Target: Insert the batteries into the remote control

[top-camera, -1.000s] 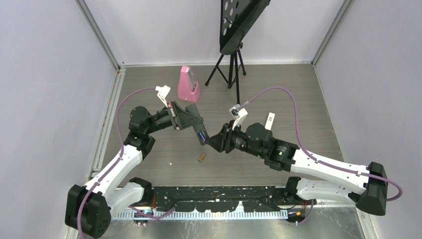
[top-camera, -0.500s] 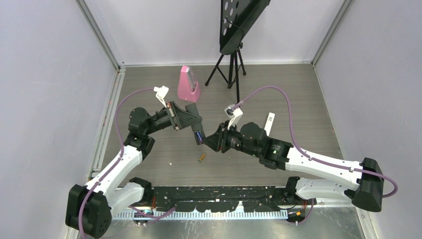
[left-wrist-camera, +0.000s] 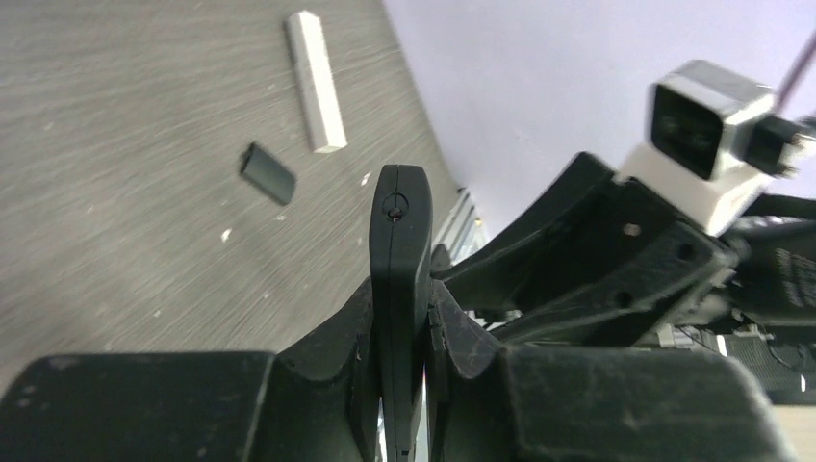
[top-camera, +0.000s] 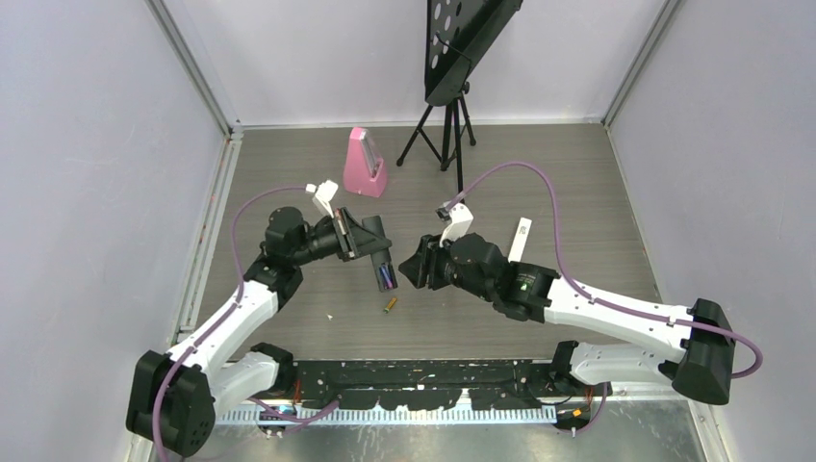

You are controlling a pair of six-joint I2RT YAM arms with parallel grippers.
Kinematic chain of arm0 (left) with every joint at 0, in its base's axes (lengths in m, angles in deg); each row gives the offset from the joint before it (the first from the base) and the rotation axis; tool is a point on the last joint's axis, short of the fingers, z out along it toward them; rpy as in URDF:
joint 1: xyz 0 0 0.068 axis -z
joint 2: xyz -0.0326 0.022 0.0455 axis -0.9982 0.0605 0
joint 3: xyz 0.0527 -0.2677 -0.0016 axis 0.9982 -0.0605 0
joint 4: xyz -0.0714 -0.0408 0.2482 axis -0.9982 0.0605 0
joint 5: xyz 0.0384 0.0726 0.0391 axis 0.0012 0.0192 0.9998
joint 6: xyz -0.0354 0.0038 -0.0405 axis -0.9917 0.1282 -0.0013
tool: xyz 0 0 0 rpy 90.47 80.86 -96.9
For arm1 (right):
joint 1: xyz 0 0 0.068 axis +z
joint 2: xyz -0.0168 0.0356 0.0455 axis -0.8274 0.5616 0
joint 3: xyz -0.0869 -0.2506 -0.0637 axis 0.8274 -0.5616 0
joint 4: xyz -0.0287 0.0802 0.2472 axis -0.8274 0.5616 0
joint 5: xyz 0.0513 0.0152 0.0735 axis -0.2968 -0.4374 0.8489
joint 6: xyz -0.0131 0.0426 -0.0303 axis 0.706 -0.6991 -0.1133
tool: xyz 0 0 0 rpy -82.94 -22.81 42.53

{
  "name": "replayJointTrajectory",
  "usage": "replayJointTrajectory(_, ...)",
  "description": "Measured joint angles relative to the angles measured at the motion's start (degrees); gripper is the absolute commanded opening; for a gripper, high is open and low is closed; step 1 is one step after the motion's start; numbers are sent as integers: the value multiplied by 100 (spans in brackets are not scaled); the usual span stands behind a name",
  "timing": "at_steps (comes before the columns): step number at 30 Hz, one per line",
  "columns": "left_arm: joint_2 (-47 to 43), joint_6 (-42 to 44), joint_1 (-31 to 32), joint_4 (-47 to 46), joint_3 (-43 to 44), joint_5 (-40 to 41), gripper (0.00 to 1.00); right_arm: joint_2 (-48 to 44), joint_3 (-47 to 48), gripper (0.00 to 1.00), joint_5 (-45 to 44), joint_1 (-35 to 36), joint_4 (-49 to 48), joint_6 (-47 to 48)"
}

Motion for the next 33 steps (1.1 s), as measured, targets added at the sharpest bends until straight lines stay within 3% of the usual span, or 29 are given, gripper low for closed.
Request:
replayJointTrajectory(10, 1172, 518, 282, 1143, 90, 848, 0, 81, -52, 57, -44, -15, 267, 103)
replayJointTrajectory(14, 1858, 557, 737, 1373, 350, 1386, 0, 540, -52, 47, 48, -15, 313, 208)
replayJointTrajectory(21, 3062, 601, 1506, 2378, 1670, 2697, 0, 1263, -151, 40, -59, -15, 553, 181)
replayJointTrajectory(33, 5226, 660, 2951, 4728, 4100, 5005, 0, 726, -1141, 44, -922, -348, 1027, -1082)
